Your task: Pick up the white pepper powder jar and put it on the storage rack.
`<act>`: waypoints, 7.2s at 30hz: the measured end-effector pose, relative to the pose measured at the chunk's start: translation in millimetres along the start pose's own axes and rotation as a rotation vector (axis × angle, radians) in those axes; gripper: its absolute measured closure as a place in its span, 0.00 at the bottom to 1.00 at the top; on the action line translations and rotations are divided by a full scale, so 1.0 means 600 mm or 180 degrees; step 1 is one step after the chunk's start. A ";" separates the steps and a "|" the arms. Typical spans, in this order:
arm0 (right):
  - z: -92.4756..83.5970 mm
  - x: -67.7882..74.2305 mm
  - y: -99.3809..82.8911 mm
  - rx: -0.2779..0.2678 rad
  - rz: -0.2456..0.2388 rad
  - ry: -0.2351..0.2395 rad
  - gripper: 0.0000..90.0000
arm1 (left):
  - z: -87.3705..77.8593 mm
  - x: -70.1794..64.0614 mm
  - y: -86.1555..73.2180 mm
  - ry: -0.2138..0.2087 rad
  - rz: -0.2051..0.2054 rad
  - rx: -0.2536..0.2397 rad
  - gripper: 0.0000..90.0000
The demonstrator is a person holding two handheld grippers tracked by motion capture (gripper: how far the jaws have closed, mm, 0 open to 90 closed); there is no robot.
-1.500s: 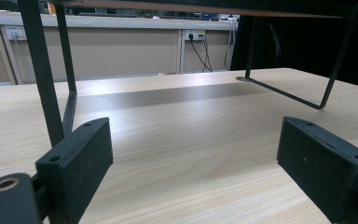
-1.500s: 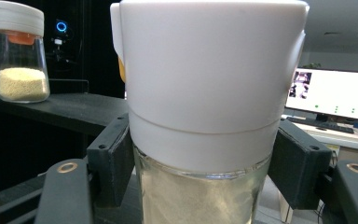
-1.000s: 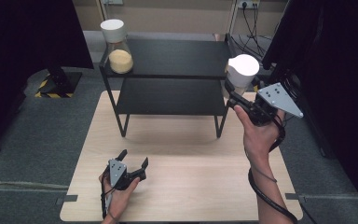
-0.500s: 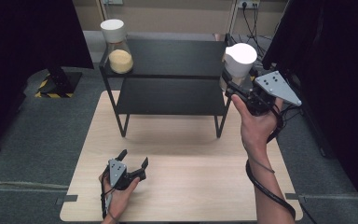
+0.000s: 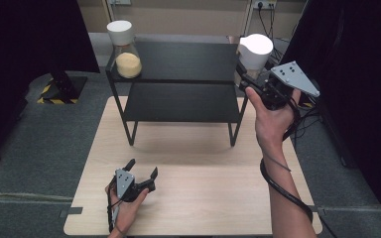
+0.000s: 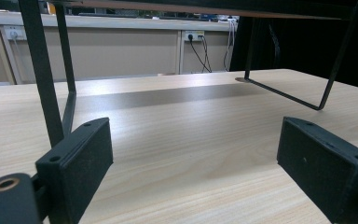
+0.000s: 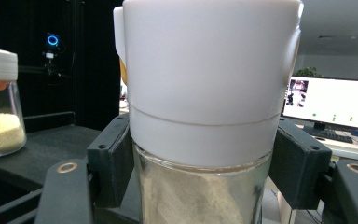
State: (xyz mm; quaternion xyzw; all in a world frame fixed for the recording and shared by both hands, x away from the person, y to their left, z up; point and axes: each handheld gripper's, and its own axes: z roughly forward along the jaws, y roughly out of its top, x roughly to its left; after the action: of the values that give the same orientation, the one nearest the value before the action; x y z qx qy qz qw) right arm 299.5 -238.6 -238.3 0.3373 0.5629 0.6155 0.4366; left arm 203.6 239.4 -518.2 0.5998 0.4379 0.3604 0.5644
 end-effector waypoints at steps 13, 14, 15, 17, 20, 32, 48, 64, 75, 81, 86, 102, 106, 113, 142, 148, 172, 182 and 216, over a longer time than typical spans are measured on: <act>0.044 -0.002 0.033 0.0105 -0.0022 -0.0033 0.34 | 0.000 0.001 -0.001 -0.0006 -0.0001 -0.0006 0.11; 0.048 -0.001 0.035 0.0119 -0.0016 -0.0046 0.34 | 0.000 0.001 -0.001 -0.0008 -0.0001 -0.0006 0.11; 0.051 -0.001 0.036 0.0124 -0.0017 -0.0047 0.34 | 0.000 0.001 -0.001 -0.0008 -0.0002 -0.0006 0.11; 0.058 -0.002 0.039 0.0141 -0.0007 -0.0048 0.34 | 0.000 0.001 0.000 -0.0009 -0.0001 -0.0006 0.11; 0.068 -0.002 0.041 0.0183 0.0020 -0.0058 0.34 | 0.000 0.001 0.000 -0.0011 -0.0004 0.0001 0.11; 0.110 -0.001 0.036 0.0364 0.0073 -0.0112 0.34 | 0.000 0.001 -0.001 -0.0014 -0.0001 -0.0009 0.11; 0.128 -0.004 0.022 0.0493 0.0094 -0.0174 0.34 | 0.001 0.002 0.001 -0.0024 0.0002 0.0006 0.11; 0.135 -0.007 0.018 0.0517 0.0137 -0.0170 0.34 | 0.000 0.001 -0.001 -0.0022 0.0006 -0.0006 0.11; 0.131 -0.016 0.029 0.0541 0.0301 -0.0098 0.17 | 0.001 0.001 0.000 -0.0022 0.0009 -0.0005 0.11; 0.121 -0.014 0.035 0.0575 0.0337 -0.0070 0.11 | 0.000 0.000 -0.002 -0.0012 0.0014 -0.0017 0.11; 0.104 -0.016 0.035 0.0508 0.0348 -0.0014 0.11 | 0.001 0.001 0.000 -0.0018 0.0006 -0.0005 0.11; 0.051 -0.008 0.039 0.0417 0.0210 0.0131 0.11 | 0.000 -0.001 -0.001 -0.0006 0.0018 -0.0008 0.11; 0.041 -0.008 0.032 0.0417 0.0211 0.0145 0.11 | 0.000 -0.001 -0.001 -0.0005 0.0025 -0.0006 0.11; 0.024 -0.004 0.013 0.0396 0.0200 0.0212 0.11 | 0.000 -0.001 -0.001 -0.0003 0.0017 -0.0006 0.11; -0.033 0.015 -0.060 0.0531 0.0077 0.0336 0.10 | 0.000 -0.001 0.000 0.0004 0.0010 -0.0005 0.11; -0.043 0.019 -0.076 0.0562 0.0058 0.0353 0.10 | 0.001 -0.001 0.000 0.0003 0.0008 -0.0004 0.11; -0.082 0.014 -0.148 0.0762 0.0141 0.0329 0.10 | 0.000 -0.002 -0.001 0.0009 0.0011 -0.0010 0.11; -0.099 0.009 -0.182 0.0856 0.0211 0.0328 0.10 | 0.001 -0.002 -0.001 0.0010 0.0008 -0.0009 0.11; -0.151 0.008 -0.256 0.1067 0.0215 0.0356 0.10 | 0.000 -0.002 -0.001 0.0016 0.0006 -0.0014 0.11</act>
State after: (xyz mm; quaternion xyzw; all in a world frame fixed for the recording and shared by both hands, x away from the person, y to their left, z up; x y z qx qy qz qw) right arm 239.5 -272.6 -403.1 0.3892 0.6694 0.5451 0.3214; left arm 203.1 238.2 -518.9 0.5981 0.4379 0.3634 0.5643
